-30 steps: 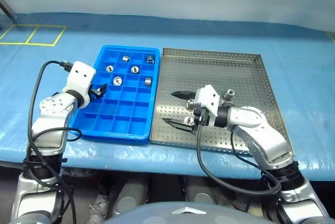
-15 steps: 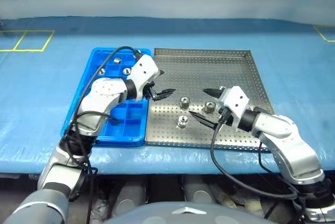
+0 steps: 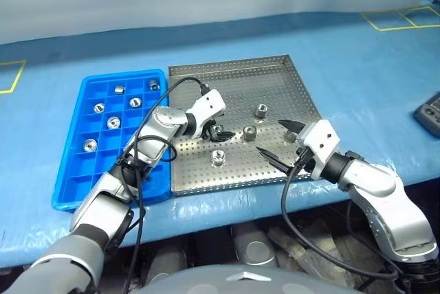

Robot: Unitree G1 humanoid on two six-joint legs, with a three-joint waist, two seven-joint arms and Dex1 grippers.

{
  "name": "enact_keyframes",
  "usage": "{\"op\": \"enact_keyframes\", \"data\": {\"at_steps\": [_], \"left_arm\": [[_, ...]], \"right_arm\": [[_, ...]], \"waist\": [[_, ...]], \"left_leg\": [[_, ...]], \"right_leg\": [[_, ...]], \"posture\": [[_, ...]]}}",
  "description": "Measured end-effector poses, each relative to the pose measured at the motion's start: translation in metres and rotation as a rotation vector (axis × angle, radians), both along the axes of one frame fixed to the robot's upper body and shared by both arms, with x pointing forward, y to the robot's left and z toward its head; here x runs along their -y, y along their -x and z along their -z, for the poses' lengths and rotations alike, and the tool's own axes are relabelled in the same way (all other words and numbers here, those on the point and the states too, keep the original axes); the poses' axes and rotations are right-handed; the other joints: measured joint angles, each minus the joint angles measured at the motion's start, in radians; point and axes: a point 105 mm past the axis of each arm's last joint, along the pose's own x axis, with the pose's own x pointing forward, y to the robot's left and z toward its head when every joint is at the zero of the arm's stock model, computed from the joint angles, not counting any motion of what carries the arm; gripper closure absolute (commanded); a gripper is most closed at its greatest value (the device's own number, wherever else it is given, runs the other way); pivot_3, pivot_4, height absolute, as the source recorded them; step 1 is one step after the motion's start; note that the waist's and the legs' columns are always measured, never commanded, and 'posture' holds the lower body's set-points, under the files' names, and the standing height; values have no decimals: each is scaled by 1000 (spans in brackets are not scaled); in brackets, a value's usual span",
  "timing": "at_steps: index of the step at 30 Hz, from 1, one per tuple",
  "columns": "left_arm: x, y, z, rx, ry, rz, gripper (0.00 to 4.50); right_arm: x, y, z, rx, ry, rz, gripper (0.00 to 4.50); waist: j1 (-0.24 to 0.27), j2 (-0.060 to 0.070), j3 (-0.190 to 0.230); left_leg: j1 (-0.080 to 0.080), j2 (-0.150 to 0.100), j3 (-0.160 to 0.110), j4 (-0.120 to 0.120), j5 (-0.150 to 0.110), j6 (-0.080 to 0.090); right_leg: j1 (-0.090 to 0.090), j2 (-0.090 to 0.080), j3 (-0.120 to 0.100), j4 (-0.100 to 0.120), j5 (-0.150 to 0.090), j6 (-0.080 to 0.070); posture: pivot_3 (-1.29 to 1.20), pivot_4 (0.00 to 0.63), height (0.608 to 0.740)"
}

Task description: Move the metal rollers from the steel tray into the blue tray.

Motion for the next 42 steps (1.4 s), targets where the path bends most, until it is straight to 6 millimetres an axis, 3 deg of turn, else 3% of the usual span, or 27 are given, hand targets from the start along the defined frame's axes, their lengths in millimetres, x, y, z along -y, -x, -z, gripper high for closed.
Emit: {"op": "enact_keyframes", "data": {"at_steps": [9,20,24,31,36,42], "left_arm": [[-11,-7,8,28,-65,-42,610],[-29,-5,21,0,-101,-84,610],[-30,-5,21,-1,-101,-87,1468],[-30,-5,21,-2,-101,-87,1468],[-30,-5,22,-3,-100,-87,2652],[-30,-4,22,-3,-99,-87,2651]], "right_arm": [[-1,-2,-4,17,-3,0,0],[-5,-7,-11,43,-7,-16,0],[-6,-7,-10,39,-10,-20,0],[-7,-8,-10,40,-9,-22,0],[-7,-8,-11,43,-10,-23,0],[-9,-8,-11,43,-12,-30,0]], "waist": [[-39,0,0],[-31,0,0],[-30,0,0],[-30,0,0],[-30,0,0],[-29,0,0]], "left_leg": [[0,0,0,0,0,0],[0,0,0,0,0,0],[0,0,0,0,0,0],[0,0,0,0,0,0],[0,0,0,0,0,0],[0,0,0,0,0,0]], "right_leg": [[0,0,0,0,0,0],[0,0,0,0,0,1],[0,0,0,0,0,1],[0,0,0,0,0,1],[0,0,0,0,0,1],[0,0,0,0,0,1]], "posture": [[-411,150,740],[-383,150,740],[-382,150,740],[-378,150,740],[-376,150,740],[-372,150,740]]}}
